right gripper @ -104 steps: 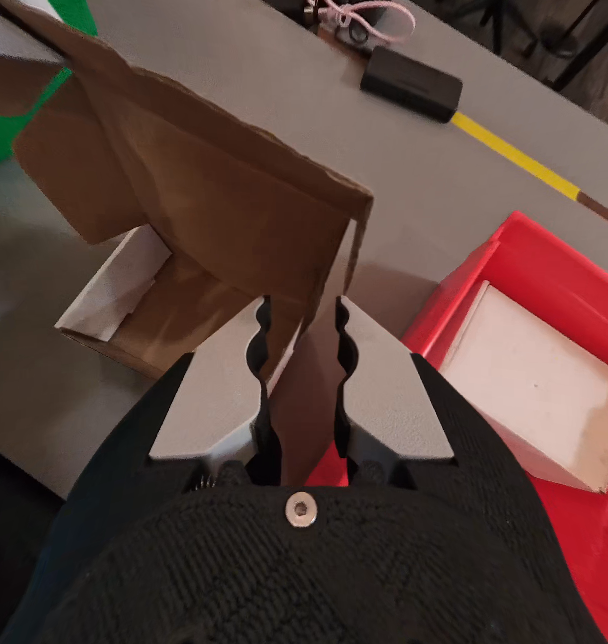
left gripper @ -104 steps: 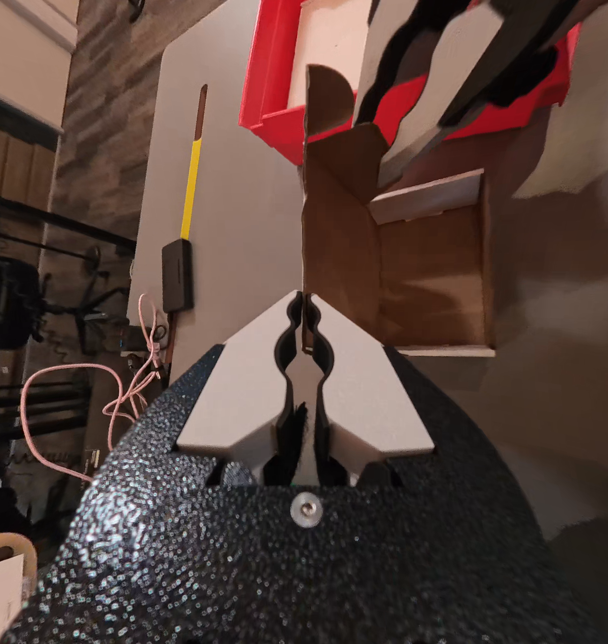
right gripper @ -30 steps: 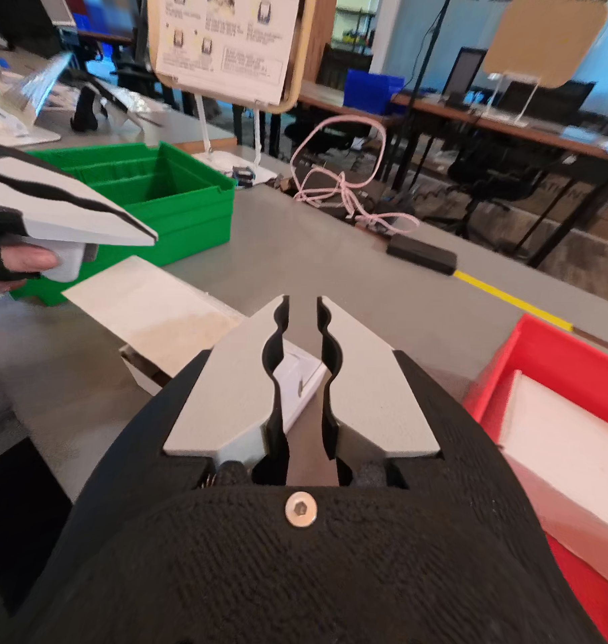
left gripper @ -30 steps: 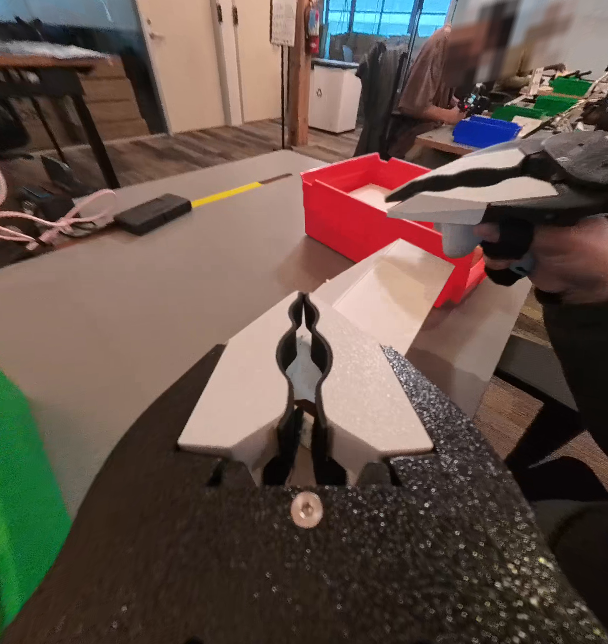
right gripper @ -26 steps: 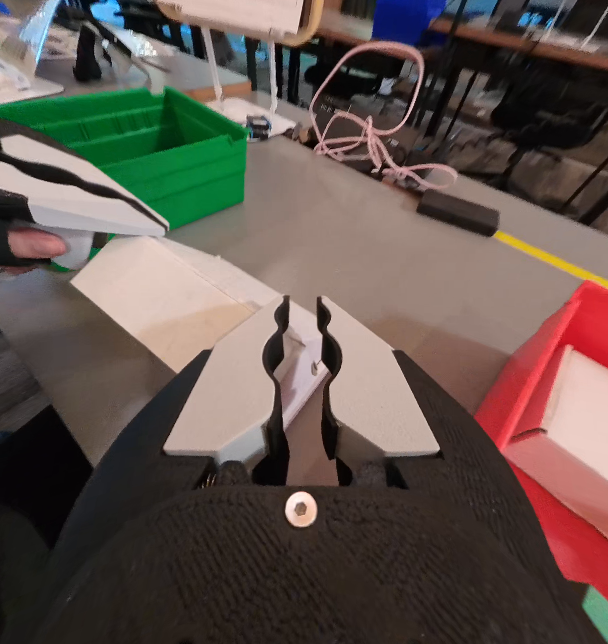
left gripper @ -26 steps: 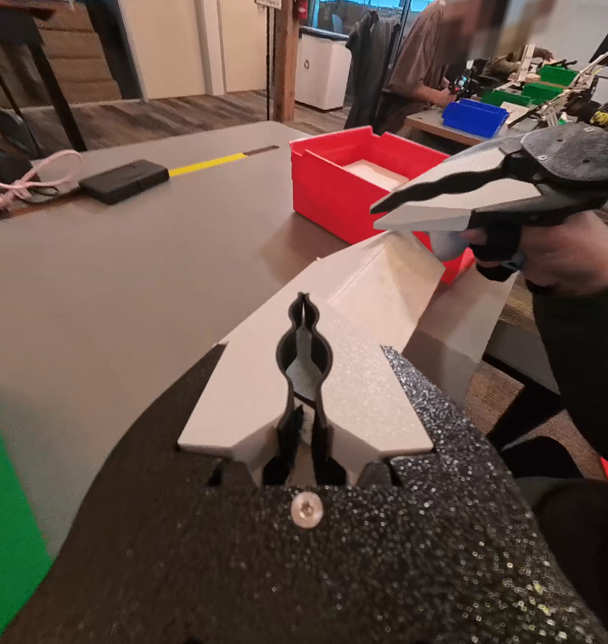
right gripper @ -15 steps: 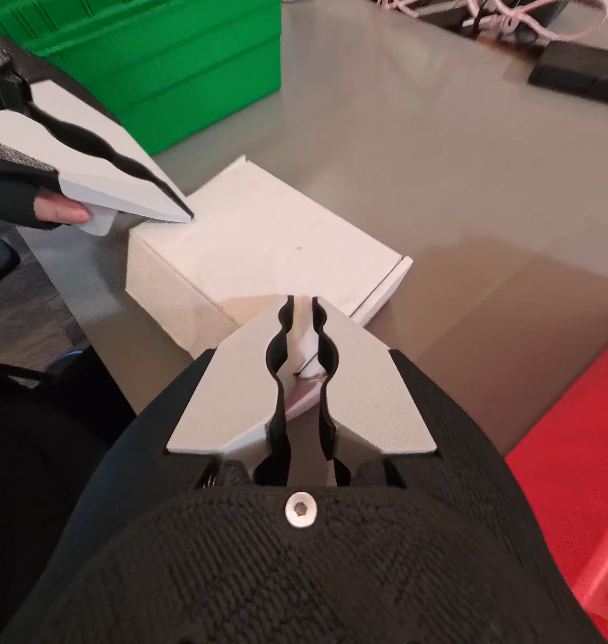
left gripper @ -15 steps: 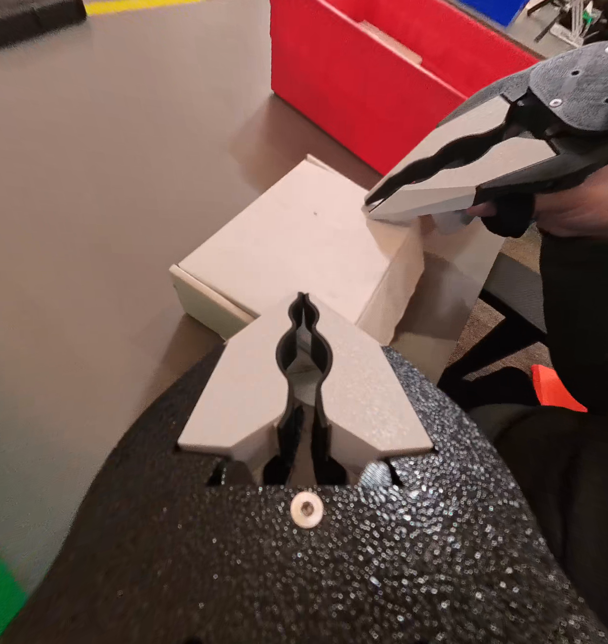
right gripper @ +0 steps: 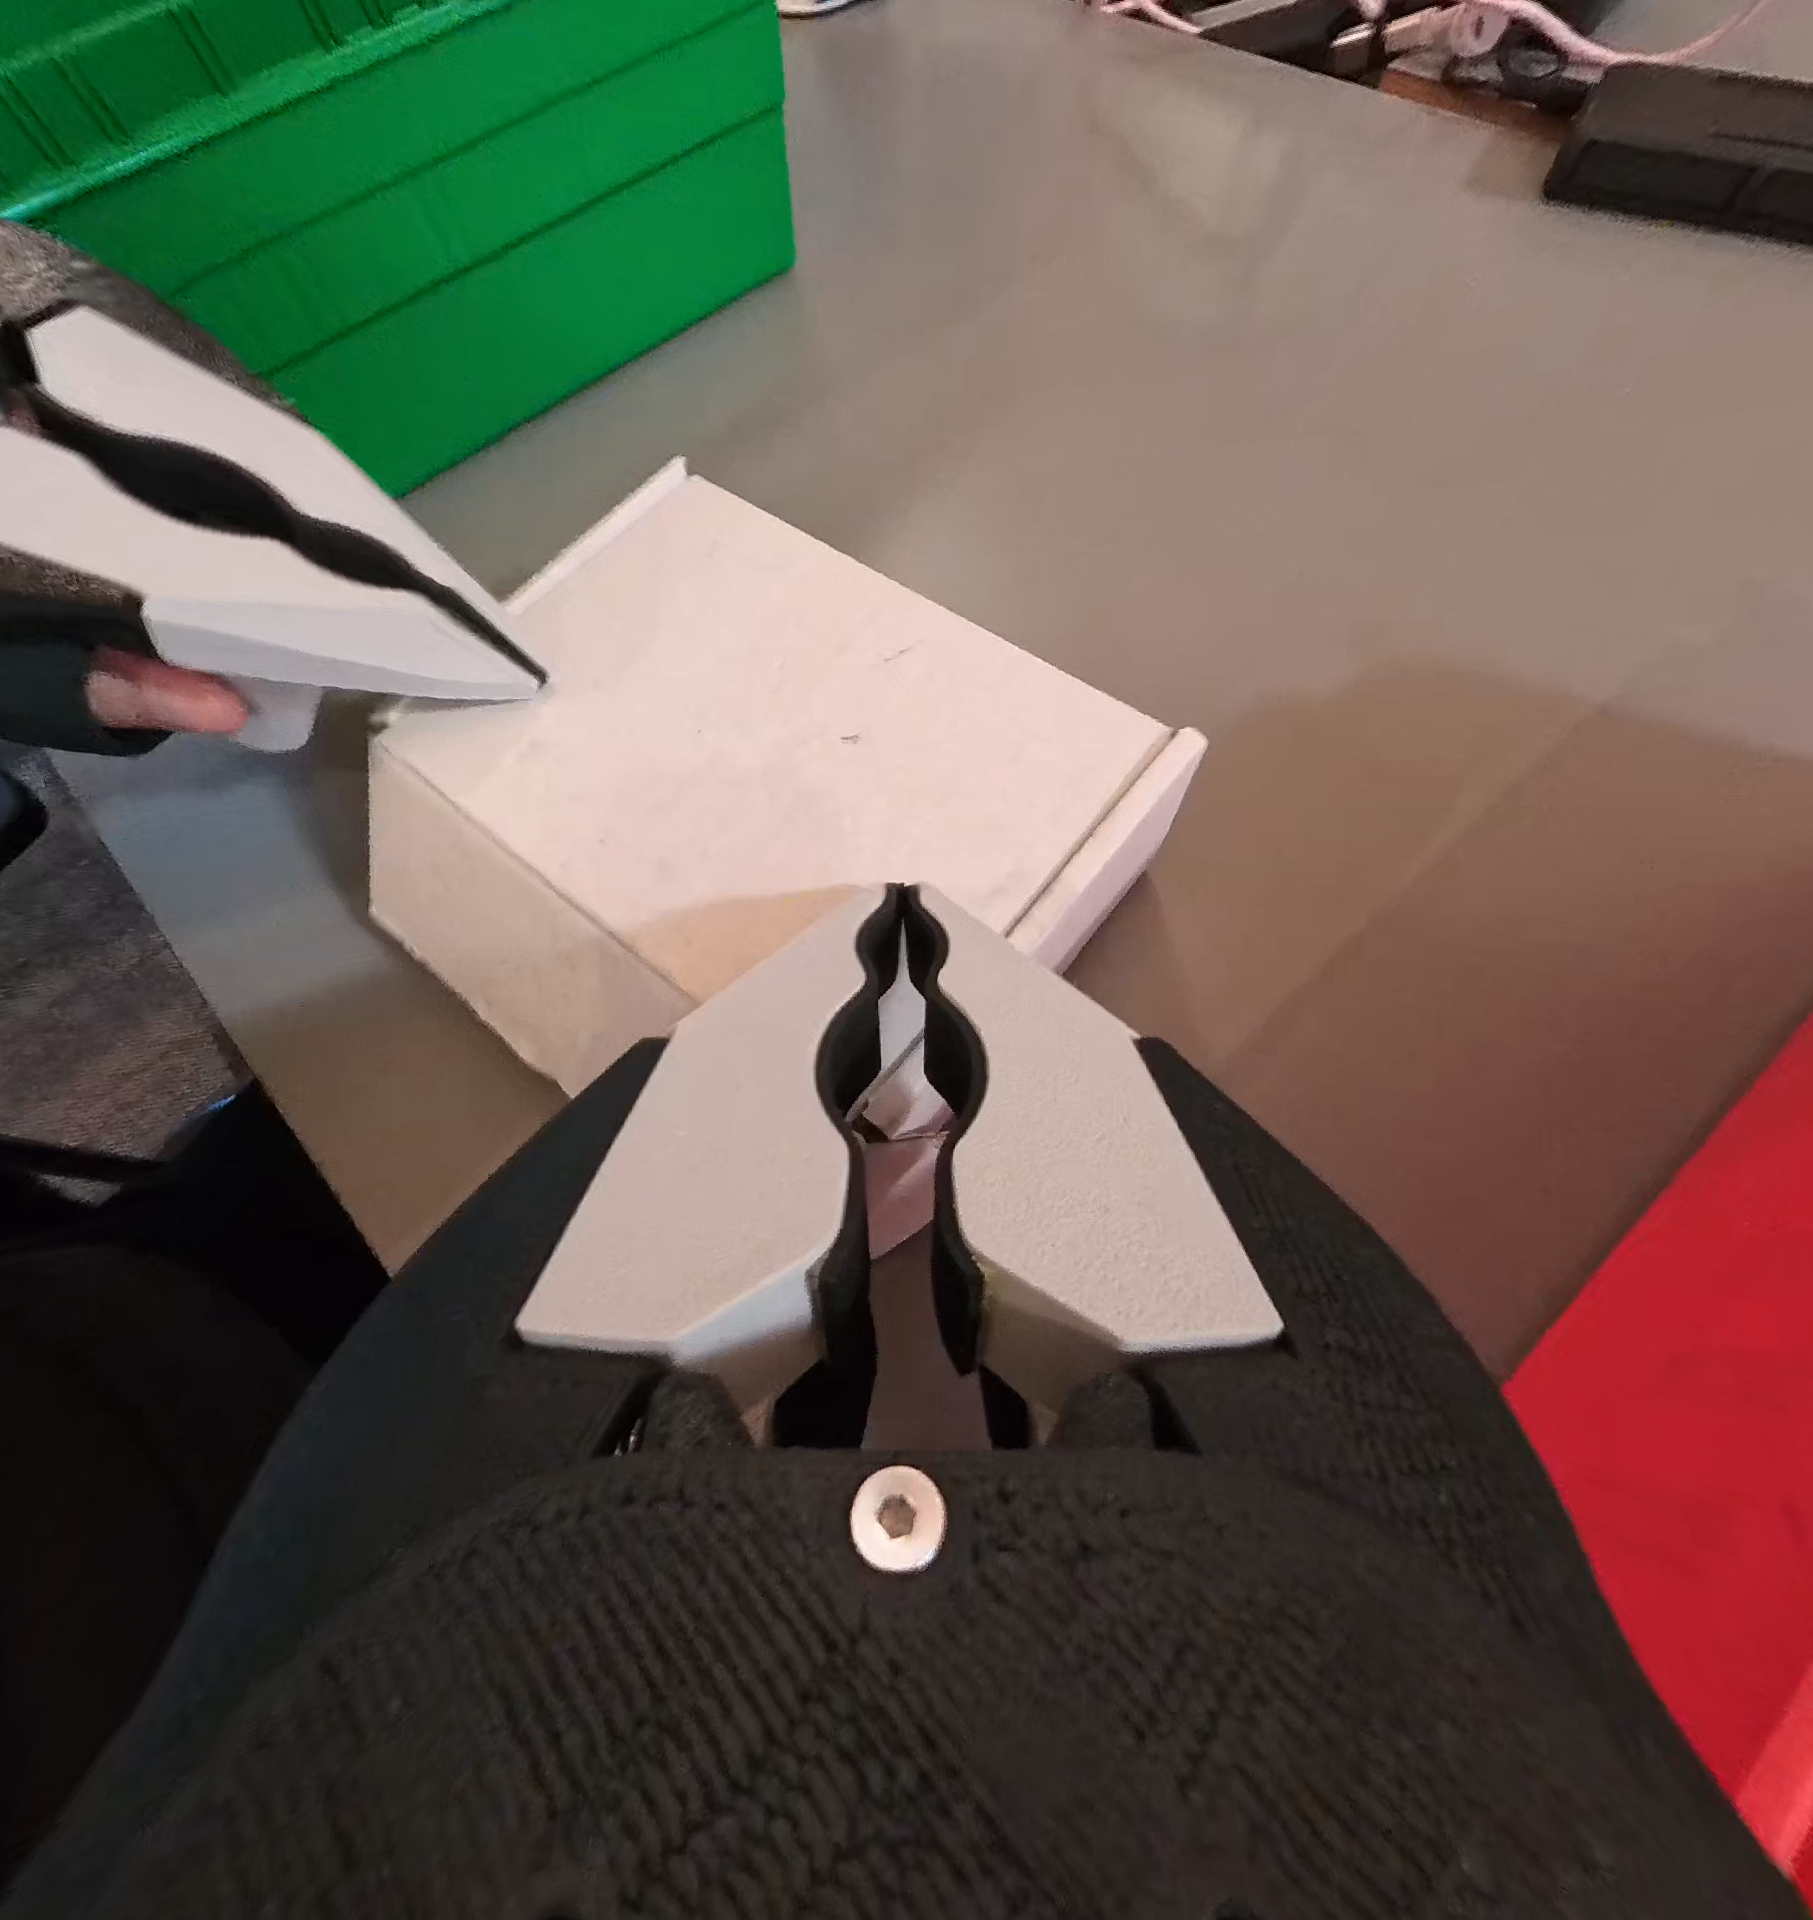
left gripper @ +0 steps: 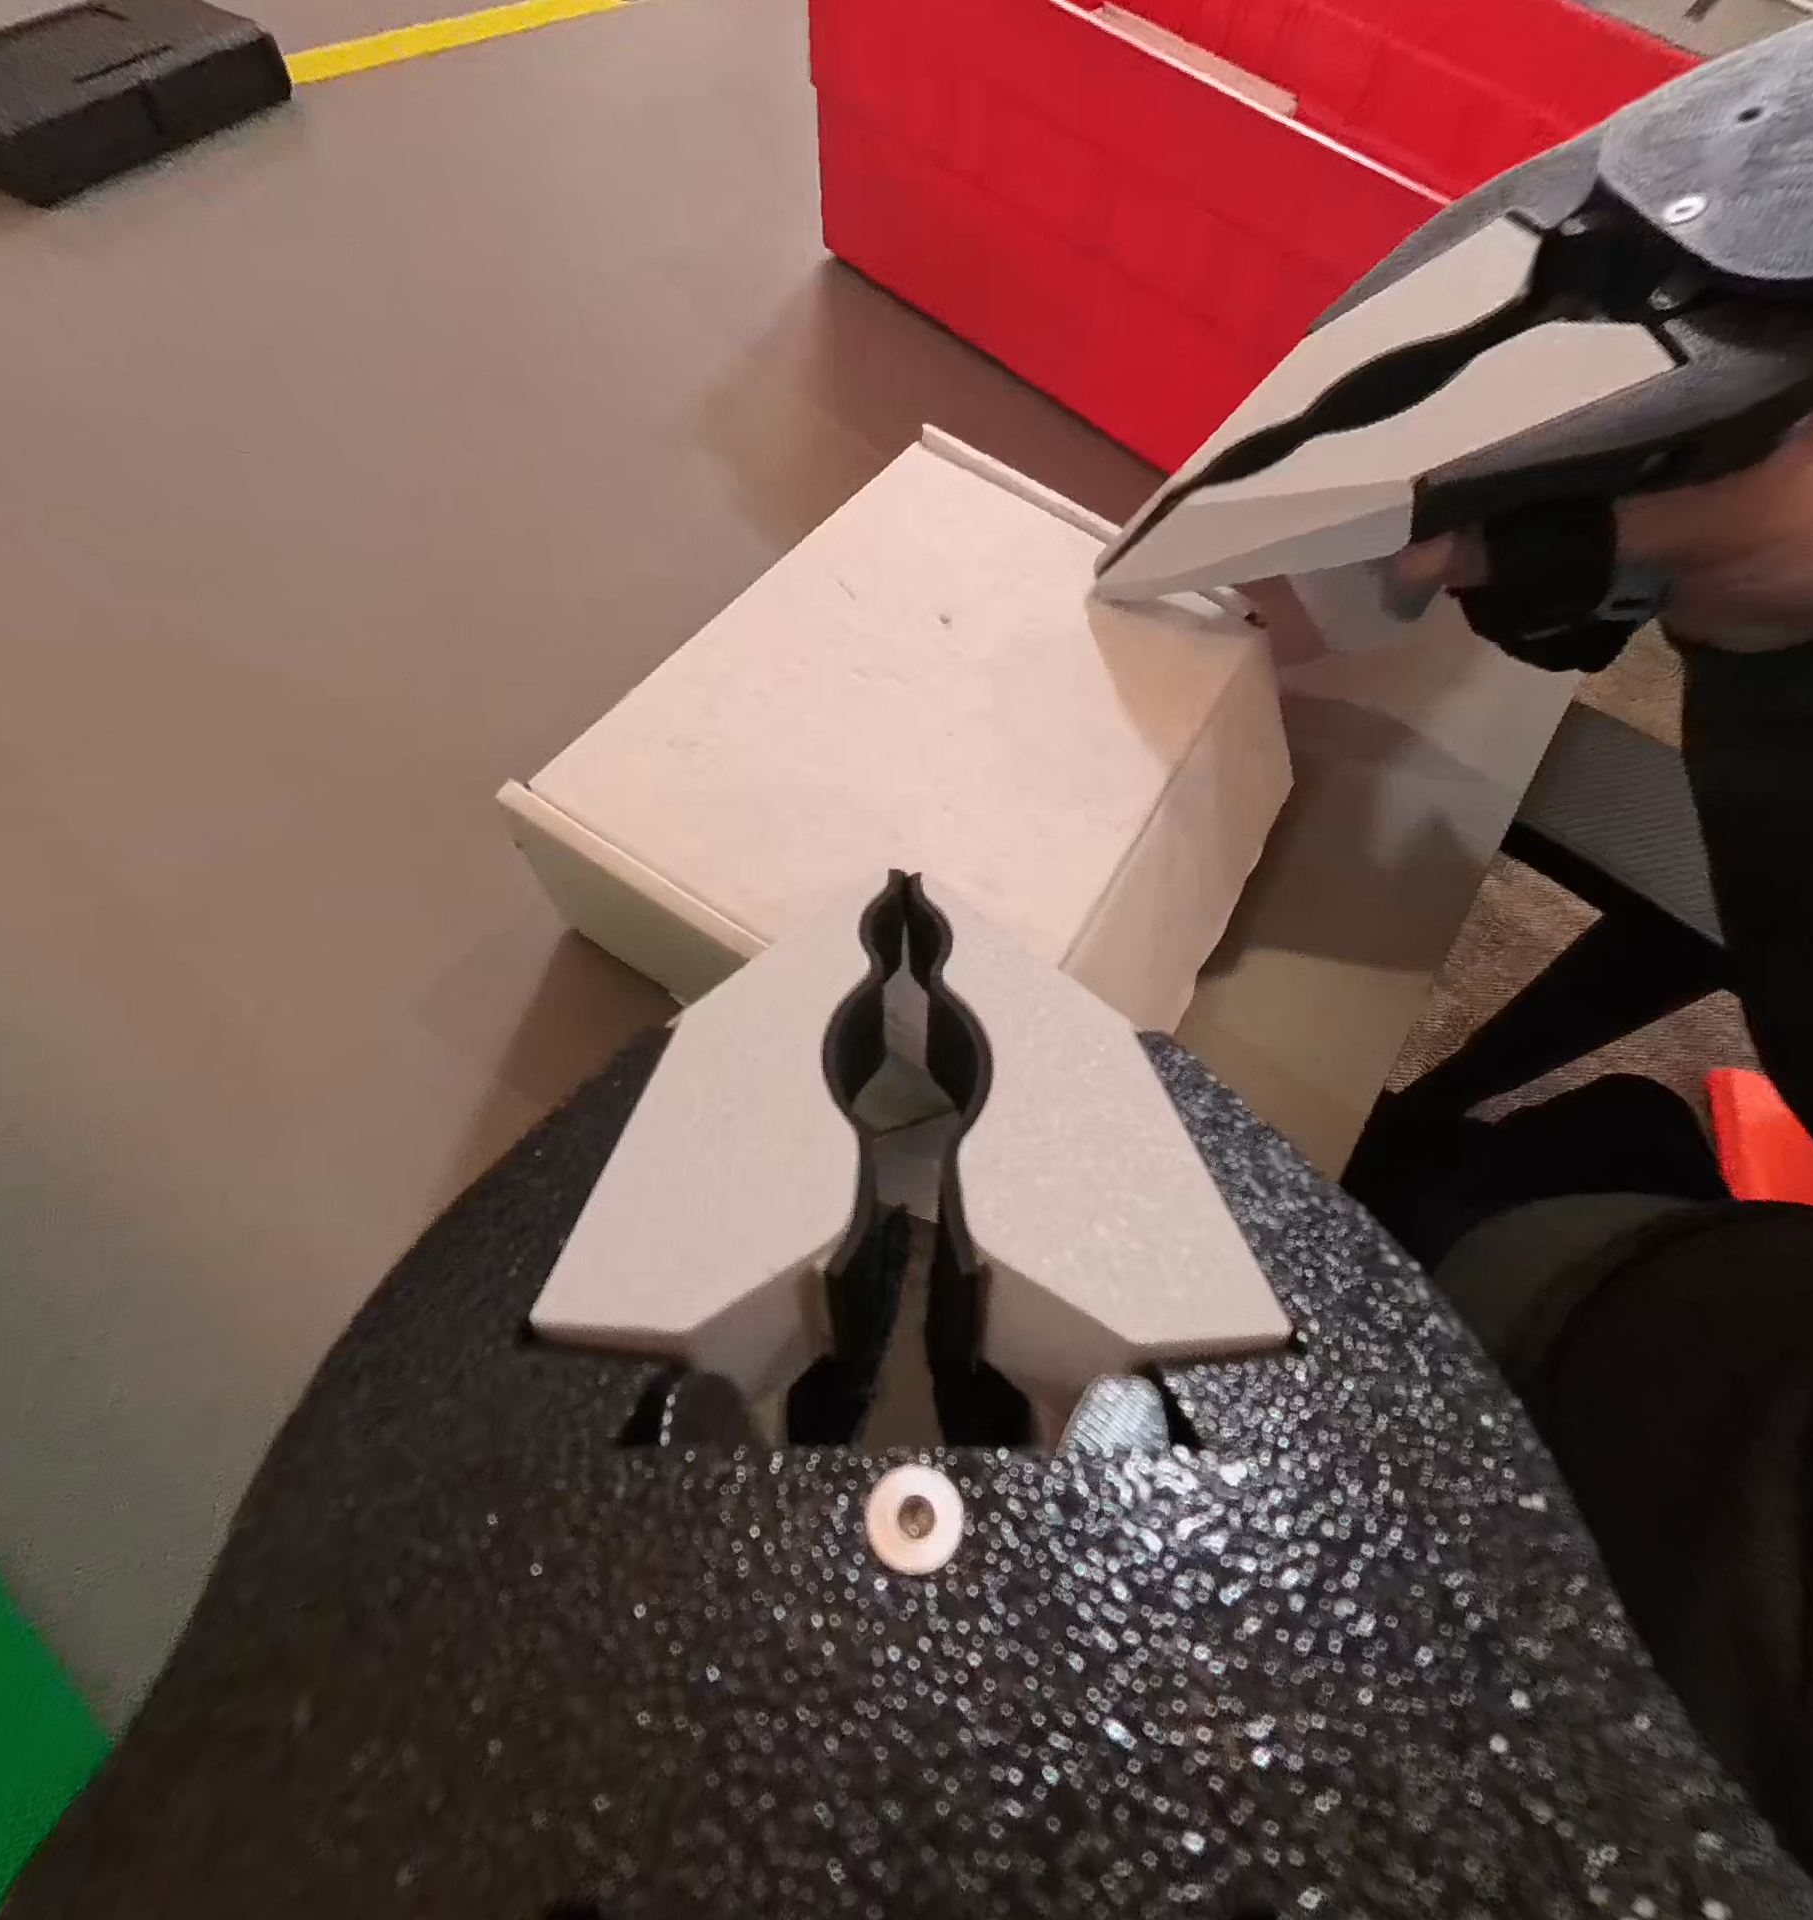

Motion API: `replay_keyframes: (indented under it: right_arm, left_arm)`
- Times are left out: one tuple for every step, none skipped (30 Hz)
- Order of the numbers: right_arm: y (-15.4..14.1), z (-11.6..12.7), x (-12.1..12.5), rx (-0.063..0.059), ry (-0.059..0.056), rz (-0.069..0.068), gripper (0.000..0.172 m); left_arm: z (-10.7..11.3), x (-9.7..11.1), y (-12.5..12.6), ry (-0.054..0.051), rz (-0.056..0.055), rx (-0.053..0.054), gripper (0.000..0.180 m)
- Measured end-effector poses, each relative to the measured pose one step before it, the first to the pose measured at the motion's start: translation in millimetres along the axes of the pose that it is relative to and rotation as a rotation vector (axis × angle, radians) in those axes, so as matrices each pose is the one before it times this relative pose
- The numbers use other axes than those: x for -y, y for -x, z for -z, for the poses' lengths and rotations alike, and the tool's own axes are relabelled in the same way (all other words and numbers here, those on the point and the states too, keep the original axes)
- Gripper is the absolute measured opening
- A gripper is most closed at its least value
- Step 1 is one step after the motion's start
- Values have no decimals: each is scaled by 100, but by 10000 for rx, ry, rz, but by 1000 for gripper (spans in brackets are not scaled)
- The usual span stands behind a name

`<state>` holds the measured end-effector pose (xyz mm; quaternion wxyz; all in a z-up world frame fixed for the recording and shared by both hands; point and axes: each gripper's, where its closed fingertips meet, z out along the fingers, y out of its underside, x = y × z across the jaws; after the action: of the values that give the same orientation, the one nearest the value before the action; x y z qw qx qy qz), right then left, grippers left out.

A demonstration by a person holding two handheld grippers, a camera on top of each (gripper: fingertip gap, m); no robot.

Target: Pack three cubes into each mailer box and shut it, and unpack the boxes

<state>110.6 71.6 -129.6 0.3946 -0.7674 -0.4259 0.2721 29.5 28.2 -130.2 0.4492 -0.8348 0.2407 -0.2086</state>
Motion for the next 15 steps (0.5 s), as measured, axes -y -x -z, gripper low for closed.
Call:
replay_keyframes:
  right_arm:
    - [-160,76,369,-230,-199,-33,13]
    - [192,295,741,8,-436,52,24]
    - [265,504,1108,77,-638,64,28]
    - [130,639,1276,22,-695,68,29]
    - [46,679,1245,-21,-634,91,29]
    - [3,642,1077,-40,-524,108,29]
    - [-20,596,896,-58,-431,116,28]
    - [-15,535,679,-61,-343,131,27]
    - [-14,438,450,-56,-233,143,27]
    - [-38,367,225,-53,-109,142,26]
    - [-68,290,17,-54,-6,128,26]
    - [-94,213,-131,-38,63,112,26]
    - [-134,171,-191,-32,88,79,26]
    - [-156,170,-173,-38,63,36,26]
    - [-147,170,-86,-24,8,0,26]
  left_arm:
    - [173,210,83,-69,-80,82,0]
    - [411,924,117,-517,-314,191,0]
    - [590,1484,132,-799,-314,237,0]
    - [598,1582,129,-782,-283,202,0]
    - [438,1391,158,-603,-283,150,0]
    - [215,1114,-89,-417,-352,-79,0]
    - [-51,704,-313,-175,-345,-323,0]
    - [-332,213,-368,150,-218,-435,34]
    - [-563,-205,-434,413,-132,-534,82]
    - [-789,-524,-73,634,70,-343,128]
    - [-940,-848,424,824,297,-29,132]
    - [-927,-1270,-3,1042,10,-269,136]
    - [-852,-1430,-501,1121,-367,-516,140]
    - [-871,-1025,48,908,-368,-73,144]
    - [-838,-713,-45,719,-467,-52,148]
